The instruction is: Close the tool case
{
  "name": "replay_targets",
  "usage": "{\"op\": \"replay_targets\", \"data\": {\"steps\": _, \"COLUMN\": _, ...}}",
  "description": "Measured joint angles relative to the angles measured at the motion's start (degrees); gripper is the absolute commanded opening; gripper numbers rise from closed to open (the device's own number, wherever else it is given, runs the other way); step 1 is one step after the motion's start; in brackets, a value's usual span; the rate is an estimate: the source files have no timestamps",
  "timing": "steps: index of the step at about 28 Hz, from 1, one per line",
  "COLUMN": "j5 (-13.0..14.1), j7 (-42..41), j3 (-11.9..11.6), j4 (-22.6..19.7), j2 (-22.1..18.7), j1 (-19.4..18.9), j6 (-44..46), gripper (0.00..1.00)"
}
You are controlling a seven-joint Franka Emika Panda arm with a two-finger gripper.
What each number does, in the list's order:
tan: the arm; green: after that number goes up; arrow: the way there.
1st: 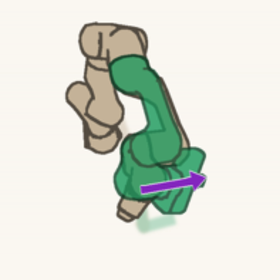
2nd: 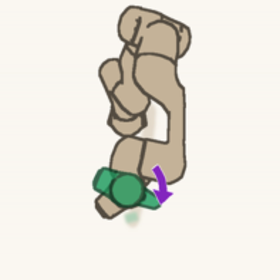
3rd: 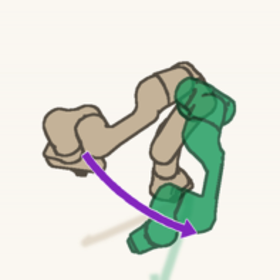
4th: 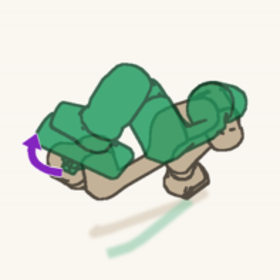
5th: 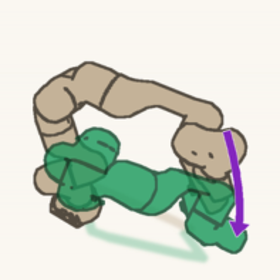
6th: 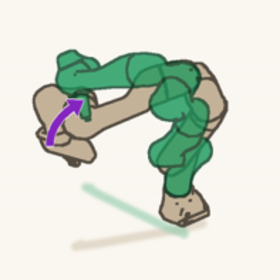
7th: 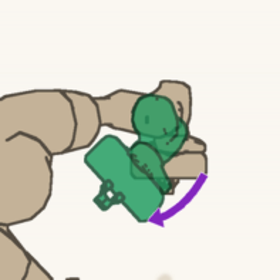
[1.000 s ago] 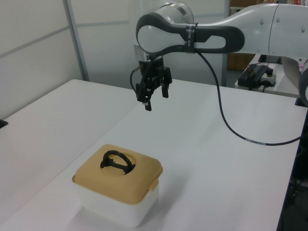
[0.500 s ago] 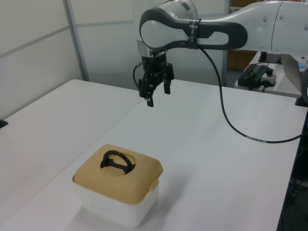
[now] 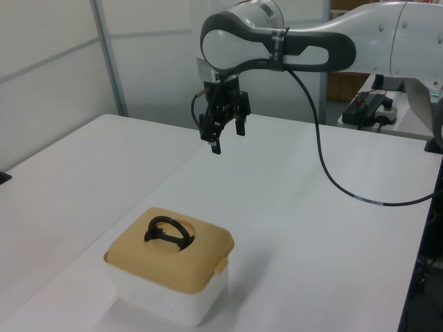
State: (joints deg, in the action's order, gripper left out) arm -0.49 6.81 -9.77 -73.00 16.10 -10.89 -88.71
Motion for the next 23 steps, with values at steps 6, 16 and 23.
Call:
{"op": "replay_targets", "data": {"steps": 6, "j5": 0.0, "j7": -0.42, "j3": 0.0, "j4": 0.0, "j2": 0.03, "j1": 0.27, "j6": 0.0, "gripper": 1.0}}
{"op": "replay_targets", "data": {"steps": 16, "j5": 0.0, "j7": -1.07, "j3": 0.0, "j4": -0.01, "j2": 0.03, "j1": 0.92, "j6": 0.0, "gripper": 1.0}}
{"op": "replay_targets", "data": {"steps": 23, "j5": 0.0, "j7": -1.08, "j3": 0.0, "j4": -0.01, "j2": 0.03, "j1": 0.92, "j6": 0.0, "gripper": 1.0}}
